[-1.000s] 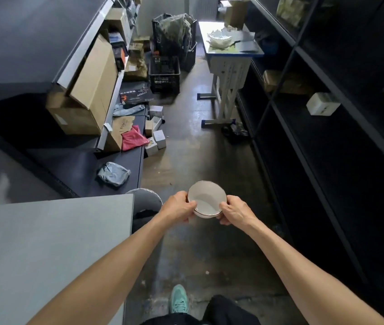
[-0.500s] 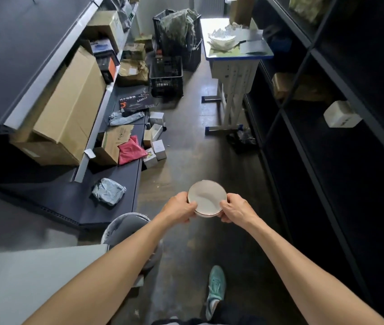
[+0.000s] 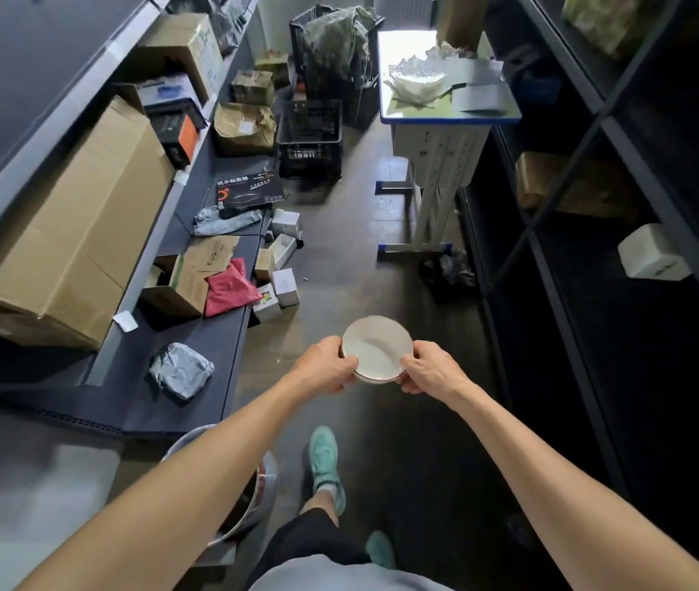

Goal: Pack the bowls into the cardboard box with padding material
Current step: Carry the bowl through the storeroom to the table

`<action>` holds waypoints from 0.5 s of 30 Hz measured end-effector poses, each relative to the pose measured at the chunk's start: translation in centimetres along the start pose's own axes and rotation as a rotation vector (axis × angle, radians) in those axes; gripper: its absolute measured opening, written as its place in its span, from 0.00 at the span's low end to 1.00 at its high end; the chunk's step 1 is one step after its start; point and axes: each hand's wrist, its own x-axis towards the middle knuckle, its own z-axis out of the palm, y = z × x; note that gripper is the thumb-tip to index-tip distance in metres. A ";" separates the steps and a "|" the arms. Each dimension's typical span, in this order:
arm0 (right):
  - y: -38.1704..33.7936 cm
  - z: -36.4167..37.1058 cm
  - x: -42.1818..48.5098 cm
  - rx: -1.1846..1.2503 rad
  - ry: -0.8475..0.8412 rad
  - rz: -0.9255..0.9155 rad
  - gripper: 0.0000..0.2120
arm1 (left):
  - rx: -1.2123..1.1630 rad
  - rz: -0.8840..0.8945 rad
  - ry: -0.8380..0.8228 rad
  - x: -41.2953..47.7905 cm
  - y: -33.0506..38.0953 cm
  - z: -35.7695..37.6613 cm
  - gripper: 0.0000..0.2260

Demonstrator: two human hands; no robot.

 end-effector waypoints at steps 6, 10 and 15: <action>-3.3 -2.0 7.8 -0.032 -0.007 0.005 0.11 | -0.008 -0.009 -0.015 8.2 1.8 -3.5 0.08; -6.8 -3.6 13.0 -0.045 -0.007 0.037 0.10 | -0.025 -0.026 -0.054 14.3 3.0 -6.6 0.09; -11.3 -5.9 18.9 -0.067 0.002 0.047 0.11 | -0.039 -0.031 -0.055 20.2 5.2 -10.9 0.10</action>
